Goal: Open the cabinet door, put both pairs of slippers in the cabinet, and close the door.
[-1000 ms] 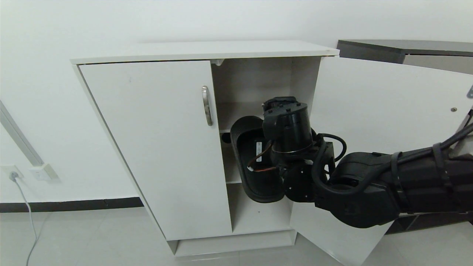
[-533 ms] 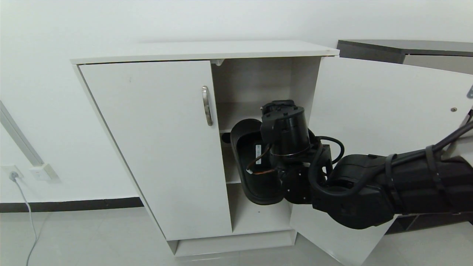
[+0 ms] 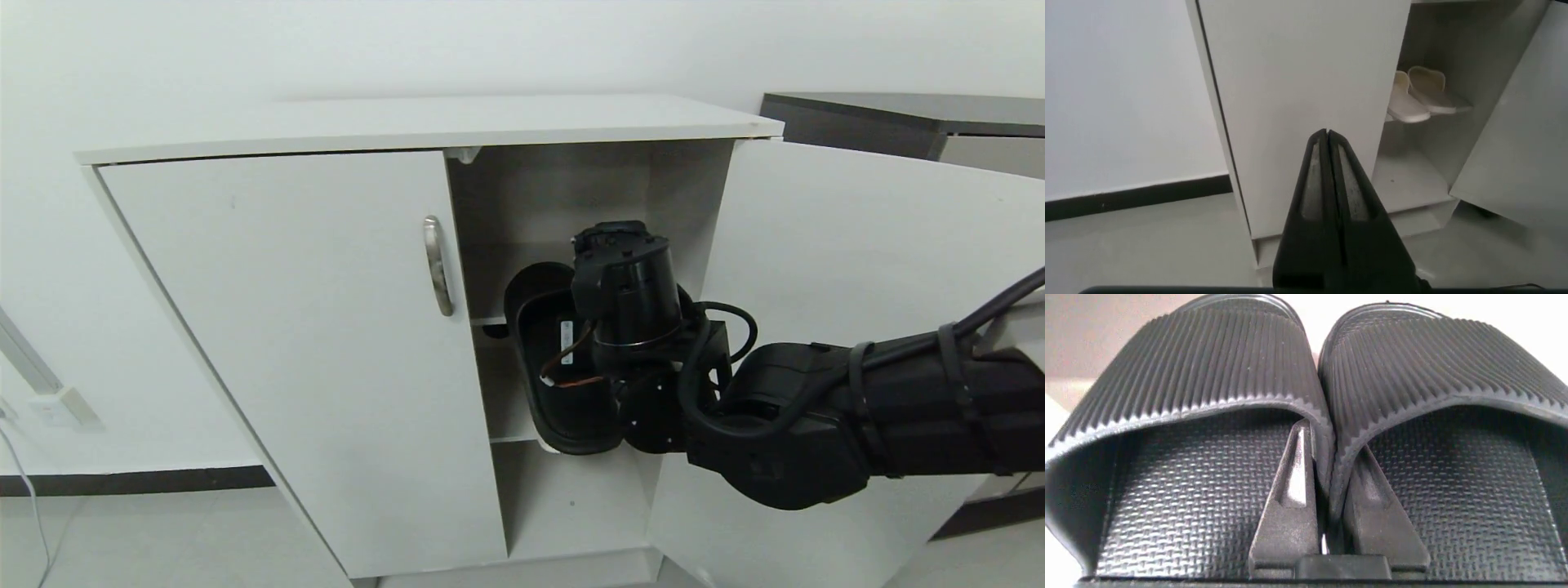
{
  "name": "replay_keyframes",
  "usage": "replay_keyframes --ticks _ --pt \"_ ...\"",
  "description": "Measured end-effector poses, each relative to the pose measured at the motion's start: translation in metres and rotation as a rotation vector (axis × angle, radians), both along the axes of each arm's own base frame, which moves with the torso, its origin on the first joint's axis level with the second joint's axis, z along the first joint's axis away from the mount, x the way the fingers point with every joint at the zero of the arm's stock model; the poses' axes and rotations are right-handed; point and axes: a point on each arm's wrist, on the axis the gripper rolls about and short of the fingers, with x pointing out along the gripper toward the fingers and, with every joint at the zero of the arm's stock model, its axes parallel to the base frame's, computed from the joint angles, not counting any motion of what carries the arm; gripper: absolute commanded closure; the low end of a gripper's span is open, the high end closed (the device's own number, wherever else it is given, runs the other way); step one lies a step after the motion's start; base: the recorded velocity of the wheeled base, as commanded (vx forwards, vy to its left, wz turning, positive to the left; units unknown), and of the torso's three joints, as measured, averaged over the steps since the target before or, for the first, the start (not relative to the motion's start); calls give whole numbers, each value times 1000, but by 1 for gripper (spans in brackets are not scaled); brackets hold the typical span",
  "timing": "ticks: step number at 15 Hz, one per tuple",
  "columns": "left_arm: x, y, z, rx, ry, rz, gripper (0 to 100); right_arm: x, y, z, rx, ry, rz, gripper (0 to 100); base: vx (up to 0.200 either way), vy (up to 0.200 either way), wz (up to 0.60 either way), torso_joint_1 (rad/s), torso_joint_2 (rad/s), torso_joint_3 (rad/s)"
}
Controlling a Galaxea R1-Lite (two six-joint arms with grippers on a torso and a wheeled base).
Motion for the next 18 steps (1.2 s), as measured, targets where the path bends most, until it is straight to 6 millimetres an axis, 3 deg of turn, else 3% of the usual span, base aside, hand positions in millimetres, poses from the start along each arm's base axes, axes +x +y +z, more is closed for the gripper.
replay_keyframes --ticks 4,18 --pt "0 0 0 0 0 0 100 1 0 -2 -7 6 6 100 200 0 0 2 2 4" --pt "0 0 0 0 1 0 100 62 20 11 -16 42 -44 100 0 0 0 0 0 0"
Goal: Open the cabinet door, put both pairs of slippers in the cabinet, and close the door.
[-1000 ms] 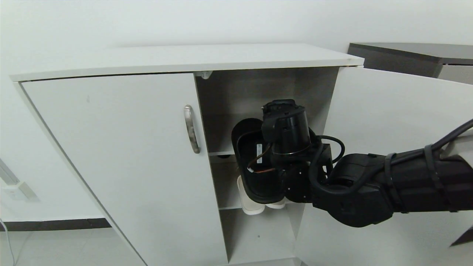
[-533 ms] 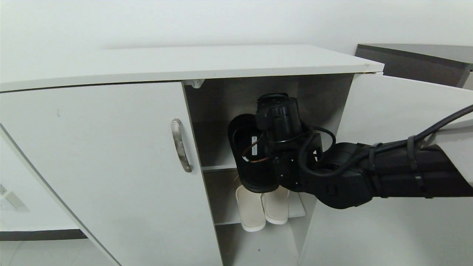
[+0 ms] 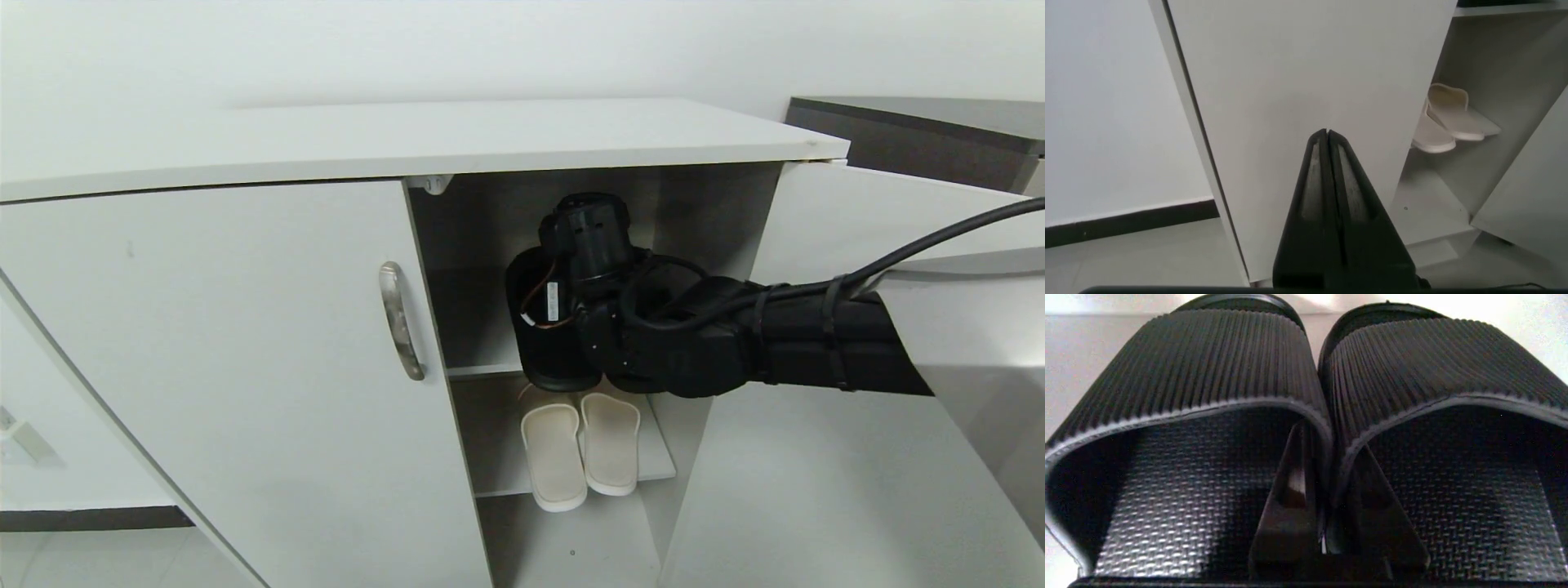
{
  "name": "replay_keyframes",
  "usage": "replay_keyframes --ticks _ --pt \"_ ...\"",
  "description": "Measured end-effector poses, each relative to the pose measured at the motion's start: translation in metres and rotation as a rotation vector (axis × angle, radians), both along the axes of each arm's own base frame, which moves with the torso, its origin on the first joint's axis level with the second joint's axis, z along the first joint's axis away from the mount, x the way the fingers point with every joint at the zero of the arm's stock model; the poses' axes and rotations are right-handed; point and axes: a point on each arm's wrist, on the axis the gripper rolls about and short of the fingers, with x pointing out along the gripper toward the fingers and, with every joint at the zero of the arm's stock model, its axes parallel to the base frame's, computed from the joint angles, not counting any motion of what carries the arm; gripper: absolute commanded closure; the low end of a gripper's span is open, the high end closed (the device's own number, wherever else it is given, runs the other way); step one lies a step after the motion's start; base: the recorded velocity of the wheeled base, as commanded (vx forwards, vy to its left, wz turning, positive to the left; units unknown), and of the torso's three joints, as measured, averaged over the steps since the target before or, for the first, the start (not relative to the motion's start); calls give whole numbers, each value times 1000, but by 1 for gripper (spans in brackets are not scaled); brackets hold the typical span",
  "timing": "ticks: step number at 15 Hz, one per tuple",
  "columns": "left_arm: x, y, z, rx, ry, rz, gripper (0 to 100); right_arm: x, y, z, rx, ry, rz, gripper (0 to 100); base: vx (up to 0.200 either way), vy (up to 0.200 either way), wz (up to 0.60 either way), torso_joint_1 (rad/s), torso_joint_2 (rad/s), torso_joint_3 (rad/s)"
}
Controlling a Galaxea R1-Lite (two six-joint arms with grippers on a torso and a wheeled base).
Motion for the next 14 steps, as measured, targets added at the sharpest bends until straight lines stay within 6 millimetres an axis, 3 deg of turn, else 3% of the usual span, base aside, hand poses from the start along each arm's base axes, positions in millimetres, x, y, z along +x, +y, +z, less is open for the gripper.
replay_keyframes --ticks 14 --pt "0 0 0 -1 0 1 100 16 0 -17 -13 20 -26 100 0 0 0 0 0 0"
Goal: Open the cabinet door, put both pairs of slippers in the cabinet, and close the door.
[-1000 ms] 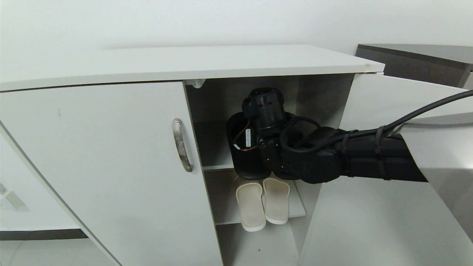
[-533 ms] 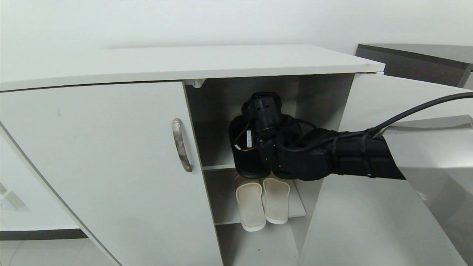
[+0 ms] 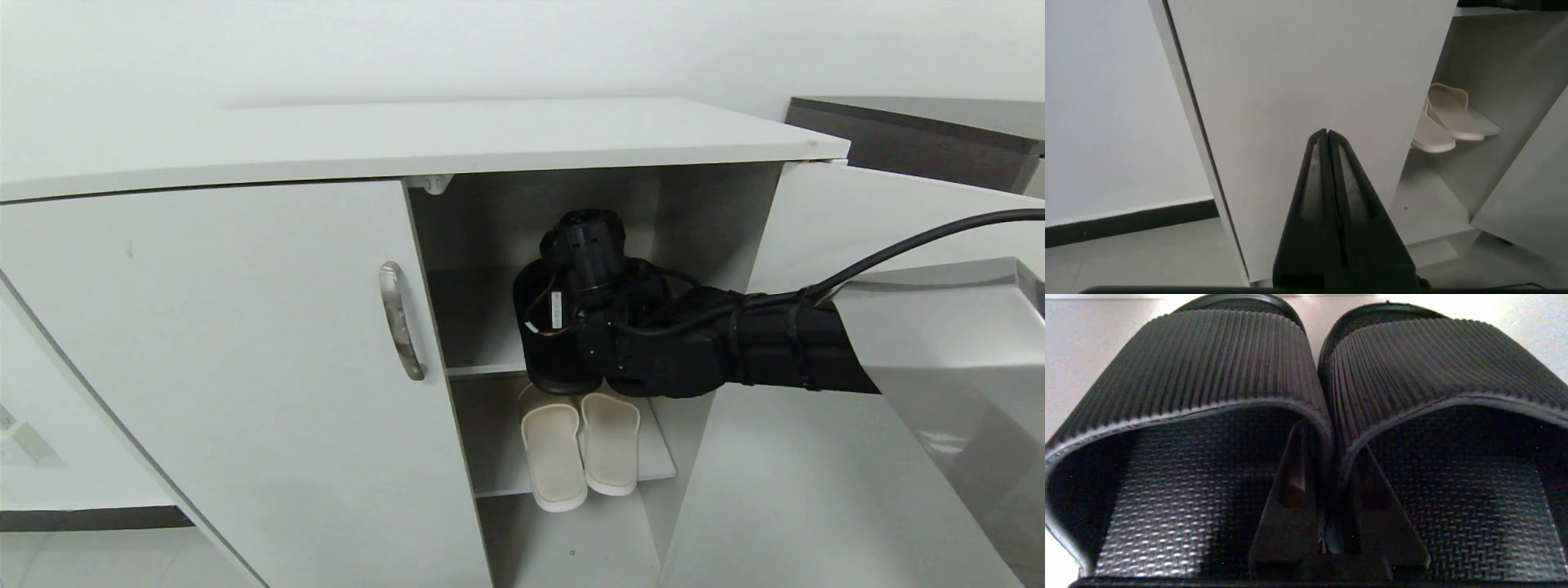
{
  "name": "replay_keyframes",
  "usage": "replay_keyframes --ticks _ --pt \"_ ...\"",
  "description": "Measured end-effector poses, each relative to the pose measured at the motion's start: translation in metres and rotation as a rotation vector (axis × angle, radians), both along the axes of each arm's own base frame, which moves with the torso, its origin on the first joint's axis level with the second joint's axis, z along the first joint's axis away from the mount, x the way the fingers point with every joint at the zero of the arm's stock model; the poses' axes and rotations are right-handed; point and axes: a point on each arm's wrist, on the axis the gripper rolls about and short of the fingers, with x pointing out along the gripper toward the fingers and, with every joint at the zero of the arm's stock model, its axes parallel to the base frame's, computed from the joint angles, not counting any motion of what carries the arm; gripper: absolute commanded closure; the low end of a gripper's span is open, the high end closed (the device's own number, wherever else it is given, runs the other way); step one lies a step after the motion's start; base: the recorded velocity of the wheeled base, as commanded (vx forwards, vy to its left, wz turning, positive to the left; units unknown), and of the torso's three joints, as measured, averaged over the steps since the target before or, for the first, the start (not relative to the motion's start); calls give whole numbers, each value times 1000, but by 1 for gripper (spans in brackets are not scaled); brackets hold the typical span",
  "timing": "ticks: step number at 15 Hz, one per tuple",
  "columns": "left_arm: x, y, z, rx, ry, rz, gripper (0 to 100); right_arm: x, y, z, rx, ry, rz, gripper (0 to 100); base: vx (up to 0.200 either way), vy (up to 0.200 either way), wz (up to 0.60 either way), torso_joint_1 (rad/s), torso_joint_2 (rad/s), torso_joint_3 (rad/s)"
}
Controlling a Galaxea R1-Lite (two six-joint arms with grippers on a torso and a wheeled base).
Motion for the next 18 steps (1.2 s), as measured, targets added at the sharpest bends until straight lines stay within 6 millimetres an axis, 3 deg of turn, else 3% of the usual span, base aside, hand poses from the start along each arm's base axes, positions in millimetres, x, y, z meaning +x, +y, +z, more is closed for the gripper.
replay_keyframes --ticks 4,5,12,18 --pt "0 0 0 0 0 0 100 2 0 -3 -4 5 -3 100 0 0 0 0 0 0" --pt "0 0 0 0 0 0 100 2 0 -4 -6 7 -2 0 0 0 0 0 0 0" --pt "0 0 0 0 0 0 100 -4 -3 -6 -16 19 0 0 0 0 0 0 0 0" --pt "0 0 0 0 0 0 100 -38 -18 0 -19 54 18 0 0 0 0 0 0 0"
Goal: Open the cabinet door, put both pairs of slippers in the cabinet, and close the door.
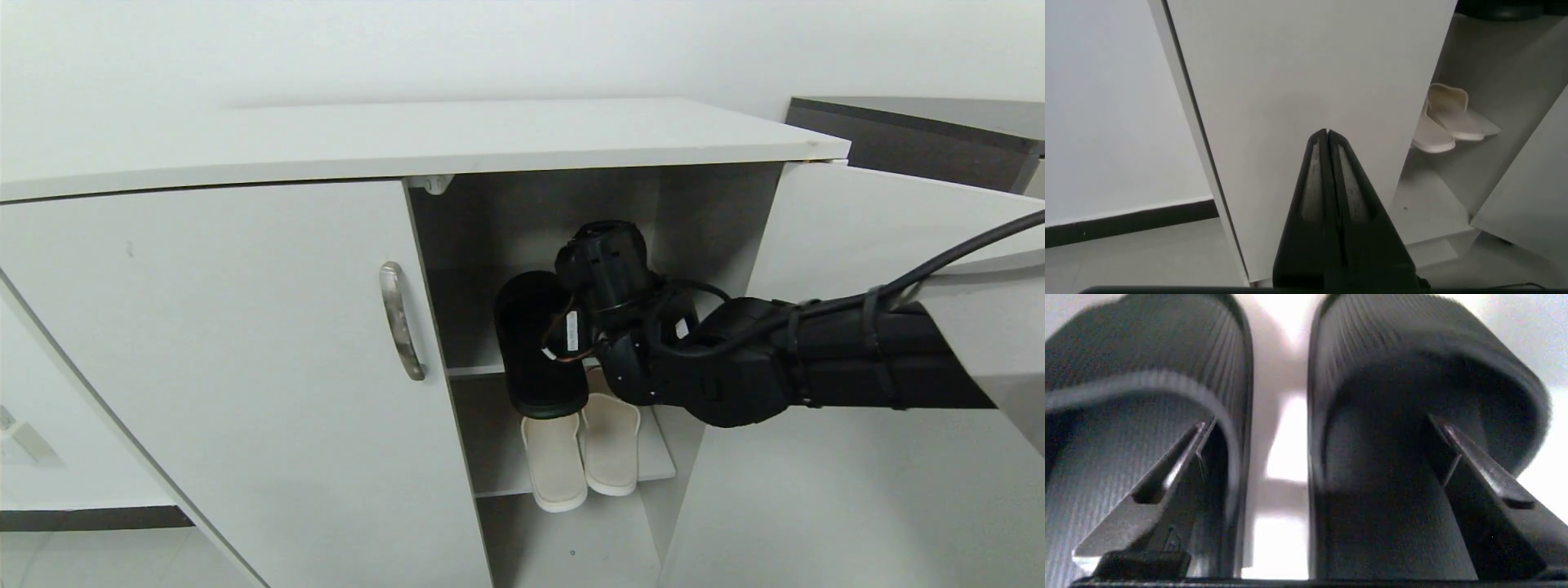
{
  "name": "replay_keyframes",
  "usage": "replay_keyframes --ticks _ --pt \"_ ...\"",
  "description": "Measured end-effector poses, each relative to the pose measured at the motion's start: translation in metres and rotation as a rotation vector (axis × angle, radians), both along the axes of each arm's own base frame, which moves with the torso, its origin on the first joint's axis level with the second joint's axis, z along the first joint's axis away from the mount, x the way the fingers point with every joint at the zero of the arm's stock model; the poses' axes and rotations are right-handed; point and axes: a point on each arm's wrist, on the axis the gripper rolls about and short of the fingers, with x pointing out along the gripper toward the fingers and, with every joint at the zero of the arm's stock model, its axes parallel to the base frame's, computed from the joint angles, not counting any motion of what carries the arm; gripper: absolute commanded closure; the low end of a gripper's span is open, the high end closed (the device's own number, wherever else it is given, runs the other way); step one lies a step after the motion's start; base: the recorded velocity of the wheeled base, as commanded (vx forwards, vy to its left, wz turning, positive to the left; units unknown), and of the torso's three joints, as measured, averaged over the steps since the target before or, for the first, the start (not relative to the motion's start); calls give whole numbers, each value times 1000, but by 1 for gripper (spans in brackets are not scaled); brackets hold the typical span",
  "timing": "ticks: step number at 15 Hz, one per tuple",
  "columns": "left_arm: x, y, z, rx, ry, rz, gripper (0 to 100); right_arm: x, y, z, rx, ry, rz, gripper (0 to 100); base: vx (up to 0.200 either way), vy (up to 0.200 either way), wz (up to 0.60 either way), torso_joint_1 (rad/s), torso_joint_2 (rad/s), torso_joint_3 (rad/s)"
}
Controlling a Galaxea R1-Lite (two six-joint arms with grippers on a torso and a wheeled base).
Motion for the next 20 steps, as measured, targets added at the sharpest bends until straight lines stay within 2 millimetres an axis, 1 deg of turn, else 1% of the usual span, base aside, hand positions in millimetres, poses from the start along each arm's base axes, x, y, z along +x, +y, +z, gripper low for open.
replay_keyframes --ticks 5,10,13,15,17,18,20 --pt "0 0 0 0 0 0 100 -43 -17 12 11 1 51 0 0 0 0 0 0 0" --pt "0 0 0 1 0 -1 100 -87 -39 16 35 -14 118 0 0 0 0 0 0 0" --pt "0 0 0 0 0 -1 100 -102 -52 13 84 -29 179 0 0 0 0 0 0 0" --pt "0 0 0 1 0 -1 100 -105 -56 11 111 -50 196 0 0 0 0 0 0 0" --pt "0 0 0 1 0 -1 100 -108 -57 5 101 -33 216 0 0 0 0 0 0 0" --pt "0 0 0 1 0 -1 100 -111 -56 3 100 -27 228 100 0 0 0 0 0 0" --pt "0 0 0 1 0 -1 100 -118 -54 1 96 -20 250 100 0 0 0 0 0 0"
